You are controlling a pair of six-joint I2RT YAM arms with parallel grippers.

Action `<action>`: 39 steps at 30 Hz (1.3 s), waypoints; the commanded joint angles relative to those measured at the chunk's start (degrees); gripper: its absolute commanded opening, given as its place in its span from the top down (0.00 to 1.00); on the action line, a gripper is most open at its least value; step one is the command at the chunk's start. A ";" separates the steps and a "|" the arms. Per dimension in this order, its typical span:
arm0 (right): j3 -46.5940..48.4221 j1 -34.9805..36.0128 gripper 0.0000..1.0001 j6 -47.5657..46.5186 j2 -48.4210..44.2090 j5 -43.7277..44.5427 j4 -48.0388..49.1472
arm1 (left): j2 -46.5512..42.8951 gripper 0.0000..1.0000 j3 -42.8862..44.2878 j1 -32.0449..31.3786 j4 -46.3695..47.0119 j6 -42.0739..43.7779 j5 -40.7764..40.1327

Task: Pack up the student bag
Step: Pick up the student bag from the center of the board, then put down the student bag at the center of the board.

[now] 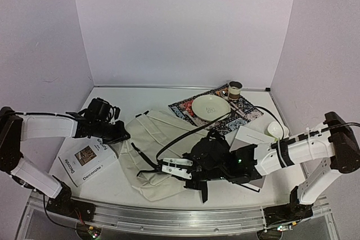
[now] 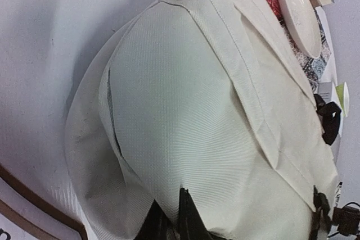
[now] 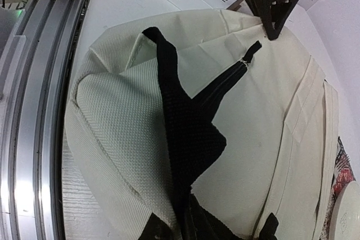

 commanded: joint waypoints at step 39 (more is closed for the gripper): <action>3.80 0.19 0.26 11.66 -17.12 18.21 -10.96 | 8.60 1.00 76.20 2.52 -26.07 57.66 -25.88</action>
